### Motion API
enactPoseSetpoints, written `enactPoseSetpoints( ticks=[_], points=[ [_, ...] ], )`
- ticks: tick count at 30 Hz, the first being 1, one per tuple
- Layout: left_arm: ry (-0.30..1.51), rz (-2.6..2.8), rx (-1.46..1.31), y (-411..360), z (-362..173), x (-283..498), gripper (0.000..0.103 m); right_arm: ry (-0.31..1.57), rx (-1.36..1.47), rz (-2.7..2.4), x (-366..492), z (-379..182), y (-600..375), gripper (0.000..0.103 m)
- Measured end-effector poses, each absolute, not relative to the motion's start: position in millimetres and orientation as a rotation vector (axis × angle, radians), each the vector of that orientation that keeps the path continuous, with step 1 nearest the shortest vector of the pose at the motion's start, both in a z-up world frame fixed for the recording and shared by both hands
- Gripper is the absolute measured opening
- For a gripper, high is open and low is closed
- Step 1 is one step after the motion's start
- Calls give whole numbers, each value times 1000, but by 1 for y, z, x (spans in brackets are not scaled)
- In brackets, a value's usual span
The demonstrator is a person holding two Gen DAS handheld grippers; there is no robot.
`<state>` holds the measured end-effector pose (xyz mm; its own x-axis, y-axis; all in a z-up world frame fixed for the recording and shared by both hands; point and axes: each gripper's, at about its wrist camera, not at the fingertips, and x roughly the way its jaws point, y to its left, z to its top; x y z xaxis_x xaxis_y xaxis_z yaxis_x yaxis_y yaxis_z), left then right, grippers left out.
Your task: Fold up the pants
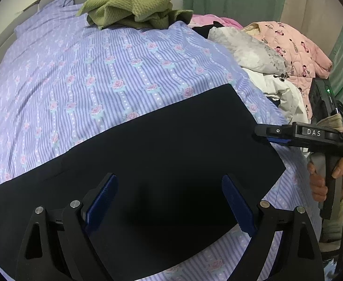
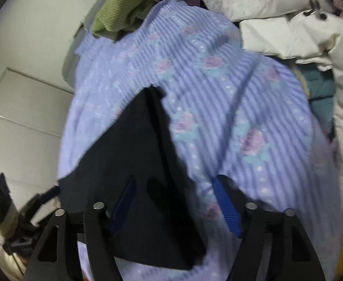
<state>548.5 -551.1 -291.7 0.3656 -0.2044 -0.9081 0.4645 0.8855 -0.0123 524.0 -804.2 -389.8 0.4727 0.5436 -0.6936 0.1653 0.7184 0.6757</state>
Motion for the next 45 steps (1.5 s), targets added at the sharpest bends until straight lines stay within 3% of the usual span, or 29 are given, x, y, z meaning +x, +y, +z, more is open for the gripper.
enactPoseSetpoints(
  ticks=[4,6,8,11,13,15,17,20,23,26,30,35,40,45],
  points=[
    [1119,-436,262,-550,-291,550,91,1111,743,467,529,-381,-785,73],
    [1127,-429,261,-549,-291,552,91,1131,697,420,532,-385,-787,68],
    [1130,-423,263,-549,-292,551,91,1117,808,380,534,-396,-801,59],
    [1131,-445,261,-553,-291,547,91,1075,881,368,537,-401,-803,59],
    [1127,-458,262,-553,-289,543,91,1087,844,386,536,-398,-796,51],
    [1114,-455,264,-550,-286,542,91,1087,847,368,531,-392,-796,31],
    [1109,-437,256,-545,-285,543,91,1080,799,288,532,-380,-793,23],
    [1137,-403,208,-533,-285,549,91,1167,752,143,541,-374,-785,15],
    [1140,-368,148,-515,-277,553,91,1152,486,-11,550,-338,-750,9],
    [1115,-335,118,-494,-264,554,91,1105,283,-131,548,-311,-720,7],
    [1084,-296,110,-459,-248,549,91,1106,218,-222,549,-295,-707,7],
    [1070,-237,85,-396,-232,538,91,993,116,-228,524,-227,-672,7],
    [1066,-160,18,-302,-211,516,91,904,34,-107,520,-163,-584,7],
    [1064,-92,1,-215,-198,489,91,898,-22,-8,525,-142,-484,7]
  ],
)
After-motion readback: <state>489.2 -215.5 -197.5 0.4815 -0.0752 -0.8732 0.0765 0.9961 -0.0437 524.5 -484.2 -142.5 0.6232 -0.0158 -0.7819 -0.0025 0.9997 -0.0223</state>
